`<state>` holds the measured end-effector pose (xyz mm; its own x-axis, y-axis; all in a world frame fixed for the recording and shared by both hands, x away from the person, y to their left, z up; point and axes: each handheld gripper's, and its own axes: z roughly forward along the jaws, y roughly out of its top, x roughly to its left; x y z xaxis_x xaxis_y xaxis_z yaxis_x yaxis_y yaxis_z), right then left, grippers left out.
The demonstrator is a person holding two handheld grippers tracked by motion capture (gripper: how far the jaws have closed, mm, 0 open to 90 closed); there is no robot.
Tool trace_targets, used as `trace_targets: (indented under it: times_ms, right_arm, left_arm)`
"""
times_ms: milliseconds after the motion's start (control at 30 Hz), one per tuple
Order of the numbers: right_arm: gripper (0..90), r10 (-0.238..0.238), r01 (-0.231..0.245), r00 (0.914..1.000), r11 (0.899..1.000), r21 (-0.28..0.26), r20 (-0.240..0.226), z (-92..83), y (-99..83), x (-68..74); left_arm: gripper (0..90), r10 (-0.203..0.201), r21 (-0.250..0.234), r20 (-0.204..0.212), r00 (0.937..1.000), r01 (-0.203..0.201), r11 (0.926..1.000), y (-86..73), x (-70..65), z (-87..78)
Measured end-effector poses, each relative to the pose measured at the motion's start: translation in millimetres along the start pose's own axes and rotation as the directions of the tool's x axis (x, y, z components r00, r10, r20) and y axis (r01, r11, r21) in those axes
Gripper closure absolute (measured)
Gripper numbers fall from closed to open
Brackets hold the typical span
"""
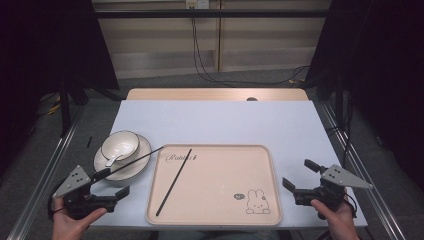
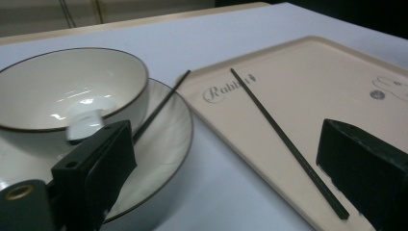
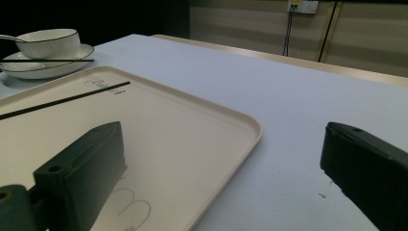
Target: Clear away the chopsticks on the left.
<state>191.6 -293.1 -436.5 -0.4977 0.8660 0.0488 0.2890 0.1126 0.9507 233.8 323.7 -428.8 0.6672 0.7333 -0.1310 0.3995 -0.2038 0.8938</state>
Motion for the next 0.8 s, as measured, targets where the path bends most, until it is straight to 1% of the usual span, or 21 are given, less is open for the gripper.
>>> trace_targets:
  times_ms: [67,100,133,167,200,233,267,300,333,400,433,467,533,567,600,633,667,700,733,767,800]
  right_arm:
    - [1.5,0.001,-0.001,1.0000,1.000,0.000,0.001,0.0,0.0,0.0]
    - [1.5,0.001,-0.001,1.0000,1.000,0.000,0.001,0.0,0.0,0.0]
    - [1.5,0.002,-0.002,1.0000,1.000,0.001,0.000,0.2,0.1,0.1]
    - [1.5,0.000,0.000,1.0000,1.000,0.000,0.000,0.2,0.1,-0.1]
    - [1.5,-0.001,0.001,1.0000,1.000,0.001,0.000,0.1,0.1,0.0]
    - [1.5,-0.002,0.002,1.0000,1.000,0.001,-0.001,0.1,0.1,0.0]
    - [1.5,-0.001,0.001,1.0000,1.000,0.000,-0.001,0.0,0.1,0.0]
    - [1.5,-0.001,0.001,1.0000,1.000,0.000,-0.001,0.0,0.1,0.0]
    - [1.5,0.003,-0.003,1.0000,1.000,-0.001,0.000,-0.1,0.2,0.1]
    - [1.6,0.001,-0.001,1.0000,1.000,-0.001,-0.002,-0.3,0.1,0.0]
    - [1.6,0.001,-0.001,1.0000,1.000,-0.002,0.000,-0.2,0.1,0.2]
    - [1.6,-0.001,0.001,1.0000,1.000,0.001,0.000,-0.3,0.1,0.0]
    - [1.6,0.001,-0.001,1.0000,1.000,0.001,0.000,0.1,0.1,0.0]
    - [1.6,0.001,-0.001,1.0000,1.000,0.003,-0.001,0.1,0.1,0.0]
    - [1.6,0.001,-0.001,1.0000,1.000,0.003,-0.001,0.1,0.1,0.0]
    - [1.6,0.002,-0.002,1.0000,1.000,0.002,0.000,0.1,0.1,0.1]
    - [1.6,0.004,-0.004,1.0000,1.000,0.004,-0.001,0.2,0.0,0.1]
    - [1.6,0.006,-0.006,1.0000,1.000,0.005,0.000,0.4,0.0,0.3]
    - [1.6,0.006,-0.006,1.0000,1.000,0.005,-0.004,0.2,0.0,0.2]
    - [1.6,0.006,-0.006,1.0000,1.000,0.005,-0.004,0.2,0.0,0.2]
    - [1.6,0.002,-0.002,1.0000,1.000,0.003,-0.004,0.2,0.0,0.1]
  left_arm:
    - [6.7,0.009,0.010,-0.002,1.0000,-0.009,0.9999,0.1,3.0,-2.2]
    - [6.7,0.020,0.017,-0.016,0.9997,-0.020,0.9997,0.2,4.7,-4.0]
    - [7.3,0.025,0.030,-0.020,0.9995,-0.024,0.9993,0.1,9.7,-8.0]
    - [7.4,0.025,0.030,-0.020,0.9995,-0.024,0.9993,0.1,9.7,-8.0]
    - [7.4,0.038,0.053,-0.018,0.9991,-0.037,0.9979,-0.3,15.9,-10.5]
    - [7.4,0.038,0.053,-0.018,0.9991,-0.037,0.9979,-0.3,15.9,-10.5]
    - [7.4,0.041,0.074,0.004,0.9992,-0.041,0.9964,-1.1,22.8,-12.2]
    - [7.4,0.041,0.074,0.004,0.9992,-0.041,0.9964,-1.1,22.8,-12.2]
    - [7.9,0.068,0.106,0.004,0.9977,-0.068,0.9920,-1.9,27.5,-12.4]
    - [8.7,0.070,0.110,0.010,0.9975,-0.071,0.9914,-2.7,30.2,-12.2]
    - [10.8,0.086,0.128,0.011,0.9962,-0.087,0.9880,-3.9,34.8,-12.0]
    - [13.6,0.100,0.137,0.000,0.9950,-0.099,0.9857,-4.5,37.0,-11.4]
    - [14.5,0.103,0.140,-0.006,0.9947,-0.101,0.9850,-5.3,38.7,-10.4]
    - [16.6,0.112,0.163,-0.012,0.9936,-0.109,0.9805,-5.6,43.2,-9.8]
    - [21.6,0.112,0.163,-0.012,0.9936,-0.109,0.9805,-5.6,43.2,-9.8]
    - [21.6,0.115,0.167,-0.003,0.9934,-0.113,0.9795,-5.7,45.4,-9.0]
    - [26.6,0.121,0.179,-0.010,0.9926,-0.117,0.9768,-5.2,47.5,-8.5]
    - [29.7,0.115,0.190,-0.010,0.9933,-0.111,0.9756,-4.7,49.3,-7.3]
    - [34.2,0.121,0.206,0.004,0.9926,-0.119,0.9713,-2.2,53.6,-5.1]
    - [38.0,0.121,0.206,0.004,0.9926,-0.119,0.9713,-2.2,53.6,-5.1]
    - [38.0,0.128,0.224,0.006,0.9918,-0.126,0.9664,-0.4,56.0,-3.4]
